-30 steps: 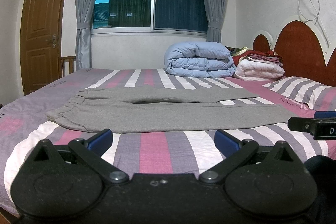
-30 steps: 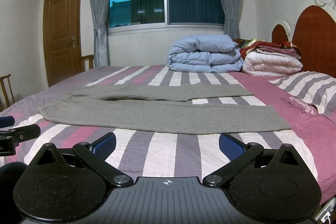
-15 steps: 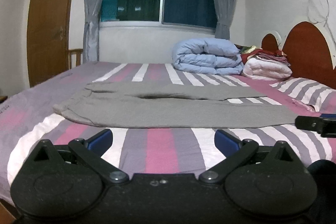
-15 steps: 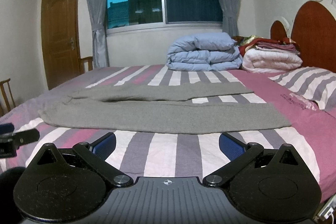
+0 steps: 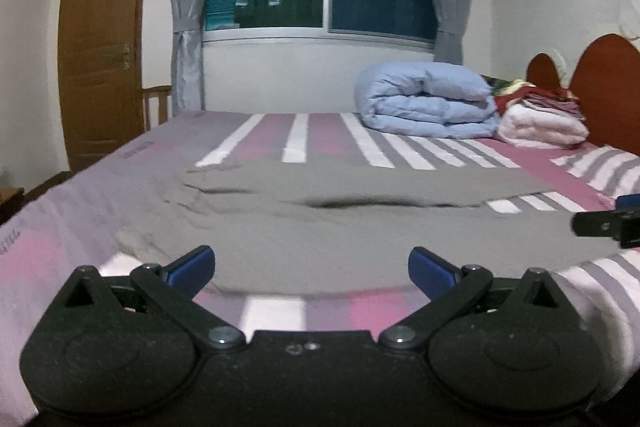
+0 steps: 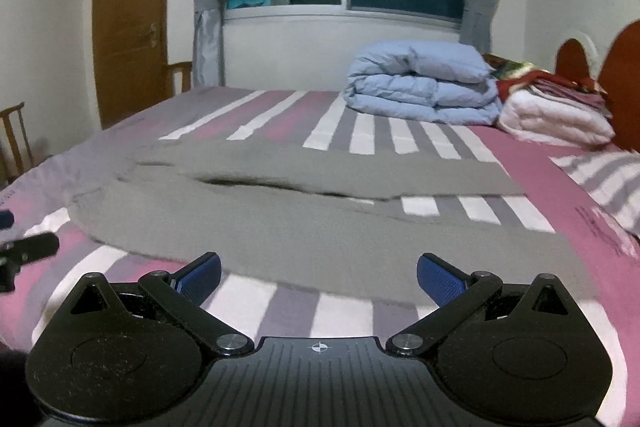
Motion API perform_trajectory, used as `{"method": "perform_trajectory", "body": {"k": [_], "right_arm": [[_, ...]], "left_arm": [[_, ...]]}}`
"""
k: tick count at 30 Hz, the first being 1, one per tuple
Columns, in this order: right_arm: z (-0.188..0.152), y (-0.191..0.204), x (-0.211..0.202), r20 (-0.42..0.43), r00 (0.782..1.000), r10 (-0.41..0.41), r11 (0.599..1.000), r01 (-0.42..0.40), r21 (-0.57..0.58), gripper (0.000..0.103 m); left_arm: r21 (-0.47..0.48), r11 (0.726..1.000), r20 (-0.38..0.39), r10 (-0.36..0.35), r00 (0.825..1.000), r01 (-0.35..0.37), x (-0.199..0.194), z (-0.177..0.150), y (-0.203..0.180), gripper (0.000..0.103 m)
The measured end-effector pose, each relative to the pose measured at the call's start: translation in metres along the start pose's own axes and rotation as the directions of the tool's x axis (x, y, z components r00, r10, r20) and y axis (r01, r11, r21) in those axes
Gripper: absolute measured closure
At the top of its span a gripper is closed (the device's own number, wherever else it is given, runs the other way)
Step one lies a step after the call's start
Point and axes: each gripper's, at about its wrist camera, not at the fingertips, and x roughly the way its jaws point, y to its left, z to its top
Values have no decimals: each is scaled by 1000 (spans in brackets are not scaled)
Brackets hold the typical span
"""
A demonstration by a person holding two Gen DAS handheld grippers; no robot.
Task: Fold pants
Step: 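Lower both grippers toward the leg ends of the grey sweatpants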
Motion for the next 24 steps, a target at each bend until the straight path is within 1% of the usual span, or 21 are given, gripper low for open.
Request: {"method": "perform_trajectory", "body": {"k": [5, 7, 10, 13, 15, 19, 20, 23, 24], "right_arm": [[33, 3, 45, 11, 1000, 5, 1000, -5, -18, 0], [46, 5, 64, 15, 1000, 23, 1000, -23, -19, 0], [60, 13, 95, 10, 999, 38, 998, -37, -56, 0], [72, 23, 127, 11, 998, 66, 993, -64, -98, 0], [81, 30, 154, 9, 996, 87, 988, -86, -131, 0], [98, 43, 209, 21, 993, 117, 975, -110, -194, 0], [102, 44, 224, 17, 991, 131, 972, -125, -201, 0], [116, 48, 280, -8, 989, 148, 962, -145, -230, 0], [121, 50, 299, -18, 988, 153, 958, -153, -241, 0]], "left_arm": [[-4, 999, -25, 52, 998, -52, 39, 23, 36, 6], [-3, 998, -33, 69, 997, -69, 53, 28, 50, 6], [40, 993, -56, 109, 992, -107, 82, 37, 74, 6], [64, 991, -77, 125, 989, -120, 111, 49, 100, 6], [72, 991, -97, 123, 988, -116, 133, 59, 116, 6], [92, 990, -113, 115, 987, -104, 186, 82, 155, 7], [84, 991, -124, 109, 986, -99, 203, 88, 168, 7], [36, 997, -171, 79, 982, -73, 249, 103, 201, 15], [23, 997, -182, 74, 981, -71, 262, 106, 210, 16]]}}
